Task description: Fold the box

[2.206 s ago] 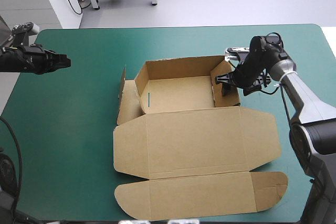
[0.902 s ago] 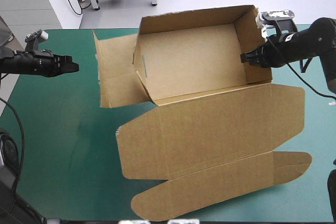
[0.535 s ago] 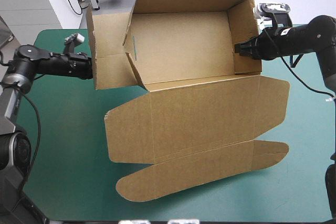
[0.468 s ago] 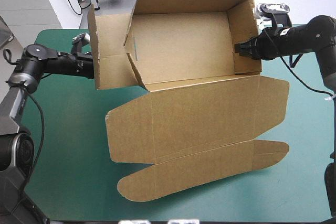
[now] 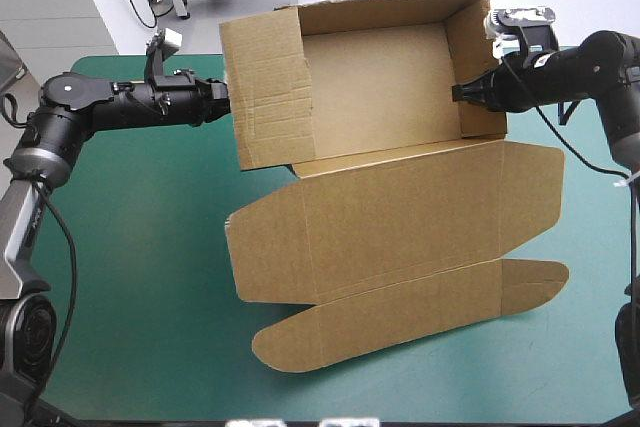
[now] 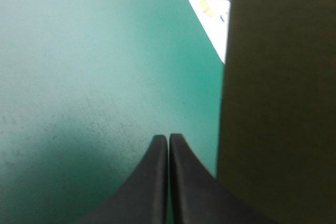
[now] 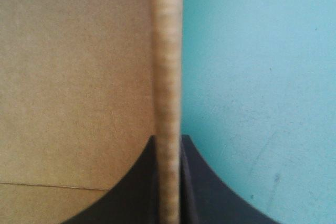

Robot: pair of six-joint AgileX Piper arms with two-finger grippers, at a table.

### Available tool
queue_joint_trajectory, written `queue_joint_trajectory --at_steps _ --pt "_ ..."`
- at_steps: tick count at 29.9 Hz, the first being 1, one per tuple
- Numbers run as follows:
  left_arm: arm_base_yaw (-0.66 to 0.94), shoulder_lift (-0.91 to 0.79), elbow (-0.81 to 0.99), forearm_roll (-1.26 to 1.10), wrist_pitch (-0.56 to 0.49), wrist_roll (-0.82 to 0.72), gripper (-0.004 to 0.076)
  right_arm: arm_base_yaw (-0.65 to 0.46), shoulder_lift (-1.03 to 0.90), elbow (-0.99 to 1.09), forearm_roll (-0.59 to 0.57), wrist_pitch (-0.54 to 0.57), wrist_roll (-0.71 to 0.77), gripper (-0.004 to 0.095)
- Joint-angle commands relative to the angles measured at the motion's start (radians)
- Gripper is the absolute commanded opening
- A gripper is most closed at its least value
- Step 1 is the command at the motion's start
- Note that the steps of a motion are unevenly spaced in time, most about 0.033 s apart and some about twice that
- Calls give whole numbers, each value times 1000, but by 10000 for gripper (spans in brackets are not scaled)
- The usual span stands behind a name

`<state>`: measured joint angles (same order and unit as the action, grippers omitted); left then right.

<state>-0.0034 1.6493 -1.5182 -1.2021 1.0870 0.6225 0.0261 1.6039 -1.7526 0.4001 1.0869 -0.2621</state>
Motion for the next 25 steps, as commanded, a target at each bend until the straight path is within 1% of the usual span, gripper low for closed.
queue_joint_trajectory --at_steps 1,4,6,7,8,9,10,12,15,16,17,18,25 --pt "-5 -50 -24 -126 36 -6 -8 -4 -37 -38 31 -59 2 -19" --pt "-5 -50 -24 -175 70 10 -8 -4 -37 -38 29 -57 2 -19" --pt "-5 -50 -24 -183 70 12 -3 -4 -37 -38 29 -53 2 -19" --pt "-5 -50 -24 -183 74 14 6 -4 -37 -38 27 -51 2 -19" --pt "-5 -50 -24 -183 83 14 39 -4 -37 -38 27 -48 2 -19" --pt "-5 -50 -24 -185 93 14 74 -4 -37 -38 24 -46 2 -19" --pt "-5 -50 -24 -187 106 14 128 -4 -37 -38 16 -46 2 -19" --pt "-5 -50 -24 -209 135 14 249 -4 -37 -38 8 -44 4 -19" --pt "-5 -52 -24 -255 175 14 454 -4 -37 -38 5 -44 4 -19" --pt "-5 -52 -24 -271 189 14 501 -4 -37 -38 5 -44 4 -19" --pt "-5 -52 -24 -283 202 14 531 -4 -37 -38 5 -44 4 -19" --pt "-5 -52 -24 -287 204 10 542 -4 -37 -38 3 -44 4 -19" --pt "-5 -52 -24 -325 204 -1 537 -4 -37 -38 -19 -42 9 -17"
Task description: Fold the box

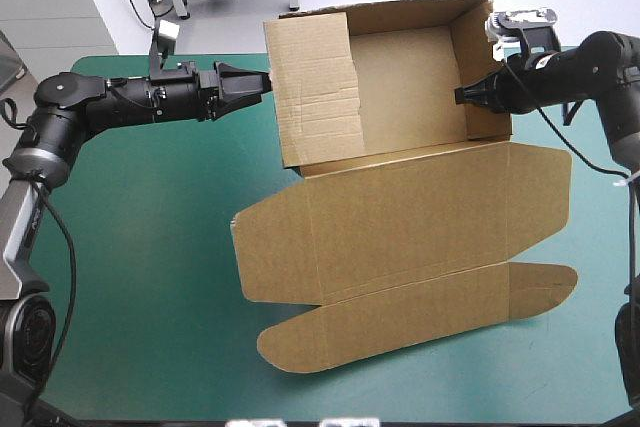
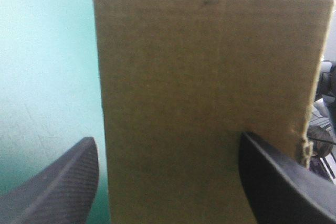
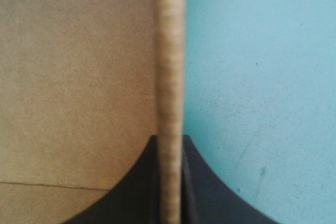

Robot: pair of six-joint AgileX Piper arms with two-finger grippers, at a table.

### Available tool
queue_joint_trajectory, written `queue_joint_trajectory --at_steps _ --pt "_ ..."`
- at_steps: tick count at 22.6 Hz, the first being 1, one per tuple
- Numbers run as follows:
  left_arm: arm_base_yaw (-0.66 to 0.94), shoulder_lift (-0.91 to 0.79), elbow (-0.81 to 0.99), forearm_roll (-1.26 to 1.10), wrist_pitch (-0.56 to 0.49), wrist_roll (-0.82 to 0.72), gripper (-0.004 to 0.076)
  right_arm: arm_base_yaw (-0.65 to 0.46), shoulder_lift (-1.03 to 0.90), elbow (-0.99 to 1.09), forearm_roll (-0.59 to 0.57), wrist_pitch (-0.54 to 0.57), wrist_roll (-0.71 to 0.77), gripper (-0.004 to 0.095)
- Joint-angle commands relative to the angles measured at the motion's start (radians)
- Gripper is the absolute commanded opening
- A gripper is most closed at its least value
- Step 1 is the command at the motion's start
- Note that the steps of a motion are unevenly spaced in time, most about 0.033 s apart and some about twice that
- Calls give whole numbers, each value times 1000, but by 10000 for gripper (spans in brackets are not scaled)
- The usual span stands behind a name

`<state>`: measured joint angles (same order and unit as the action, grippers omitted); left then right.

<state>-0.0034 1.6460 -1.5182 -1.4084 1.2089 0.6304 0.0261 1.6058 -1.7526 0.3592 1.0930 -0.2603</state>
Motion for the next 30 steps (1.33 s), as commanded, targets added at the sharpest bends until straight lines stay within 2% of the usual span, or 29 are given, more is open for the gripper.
queue_joint_trajectory --at_steps 1,5,12,17,21,24,30 --pt "-5 -49 -24 -145 82 -9 537 -4 -39 -38 13 -48 10 -17" --pt "-5 -51 -24 -202 82 -9 537 -4 -39 -38 -20 -42 17 -17" --pt "-27 -88 -24 -106 82 -9 537 -4 -39 -38 -53 -44 42 -17" --pt "-114 -66 -24 -91 4 -13 537 27 -39 -38 -43 -55 76 -17" --pt "-164 -76 -24 18 -51 -43 533 91 -39 -39 -137 -107 145 -6" --pt "-166 -111 -24 140 -146 -122 527 125 -39 -72 -189 -101 183 -6" --pt "-168 -165 -24 365 -249 -258 526 177 -39 -165 -261 -79 207 -5"
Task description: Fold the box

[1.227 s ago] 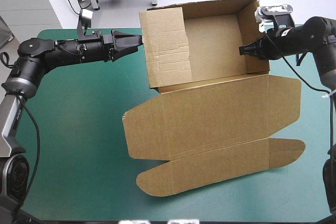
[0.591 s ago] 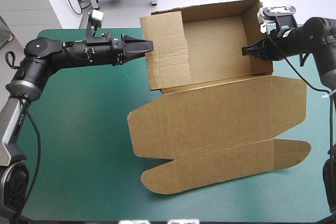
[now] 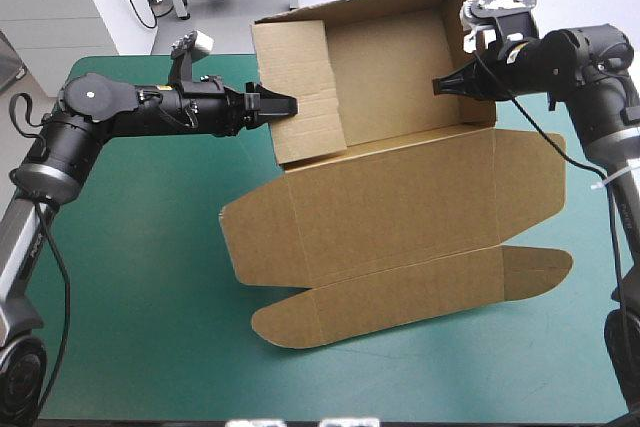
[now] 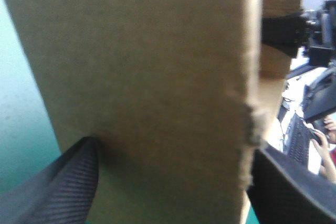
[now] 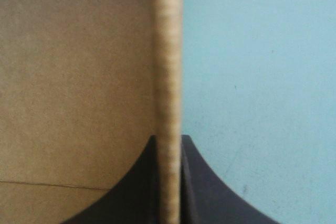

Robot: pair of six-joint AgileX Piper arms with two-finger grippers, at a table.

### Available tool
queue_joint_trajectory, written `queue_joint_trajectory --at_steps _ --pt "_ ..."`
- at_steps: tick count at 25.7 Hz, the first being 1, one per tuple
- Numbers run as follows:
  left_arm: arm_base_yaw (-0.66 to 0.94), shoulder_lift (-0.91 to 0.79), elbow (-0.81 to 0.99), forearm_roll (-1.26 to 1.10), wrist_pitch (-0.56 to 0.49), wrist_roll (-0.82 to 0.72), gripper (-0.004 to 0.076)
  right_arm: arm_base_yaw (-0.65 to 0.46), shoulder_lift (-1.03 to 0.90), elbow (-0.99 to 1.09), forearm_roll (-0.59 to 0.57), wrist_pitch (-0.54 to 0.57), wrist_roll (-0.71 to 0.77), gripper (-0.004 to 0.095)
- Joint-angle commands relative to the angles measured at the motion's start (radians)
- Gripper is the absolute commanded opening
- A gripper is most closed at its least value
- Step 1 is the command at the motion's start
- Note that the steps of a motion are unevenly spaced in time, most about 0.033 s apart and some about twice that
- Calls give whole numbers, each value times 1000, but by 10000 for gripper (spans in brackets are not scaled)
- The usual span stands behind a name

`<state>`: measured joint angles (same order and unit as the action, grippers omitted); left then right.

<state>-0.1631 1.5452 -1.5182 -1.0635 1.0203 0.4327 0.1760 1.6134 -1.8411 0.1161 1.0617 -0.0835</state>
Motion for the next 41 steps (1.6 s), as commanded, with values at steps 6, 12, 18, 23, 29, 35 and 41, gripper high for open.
queue_joint_trajectory --at_steps 6,12,18,23,29,35,41 --pt "-61 -103 -24 115 -183 -137 526 132 -47 -133 -193 -23 97 -6" --pt "-205 -109 -24 374 -311 -336 526 171 -47 -142 -234 -8 127 -5" --pt "-404 -109 -8 851 -458 -779 526 180 -47 -173 -258 29 137 -6" --pt "-434 -109 49 953 -514 -918 459 180 -48 -215 -258 41 137 -6" --pt "-434 -106 77 951 -601 -1019 221 180 -48 -221 -258 48 130 -6" --pt "-434 -106 77 995 -617 -1021 -8 180 -48 -221 -258 79 153 -6" --pt "-417 -83 2 1064 -535 -1015 -8 180 -28 -219 -260 142 207 -6"
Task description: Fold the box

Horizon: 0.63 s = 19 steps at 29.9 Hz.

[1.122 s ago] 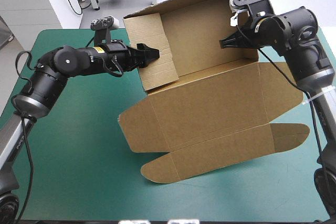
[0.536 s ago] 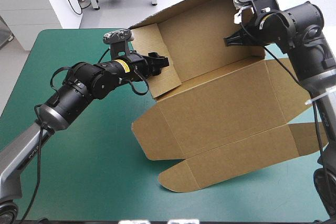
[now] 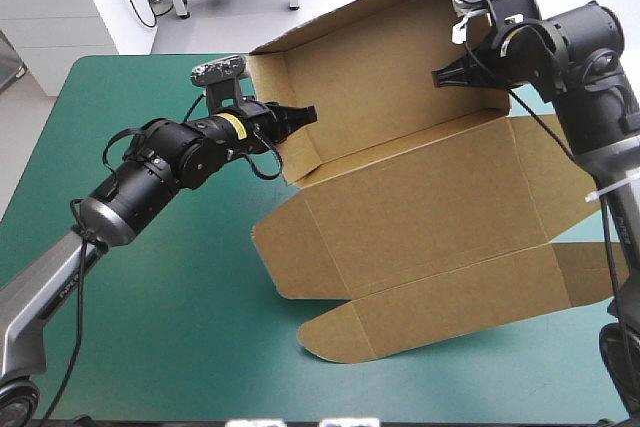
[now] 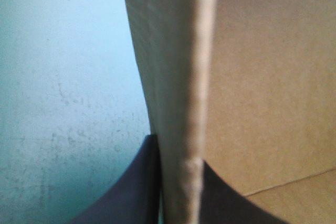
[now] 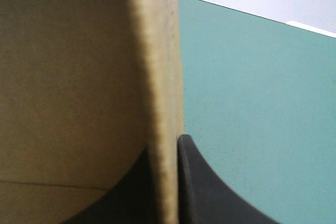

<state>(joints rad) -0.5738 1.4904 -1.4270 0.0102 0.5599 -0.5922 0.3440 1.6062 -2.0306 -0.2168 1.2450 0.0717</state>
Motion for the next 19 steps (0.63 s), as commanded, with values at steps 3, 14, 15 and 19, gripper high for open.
queue_joint_trajectory --at_steps 3,14,15,19 --pt "19 20 -202 -10 60 66 -8 12 16 -22 67 1 96 -6" --pt "27 278 -565 39 481 201 -8 12 76 222 125 -1 139 -6" --pt "27 300 -575 39 513 201 -8 12 76 246 127 -4 139 -6" --pt "27 369 -578 39 636 256 -8 12 77 310 147 -19 135 -6"
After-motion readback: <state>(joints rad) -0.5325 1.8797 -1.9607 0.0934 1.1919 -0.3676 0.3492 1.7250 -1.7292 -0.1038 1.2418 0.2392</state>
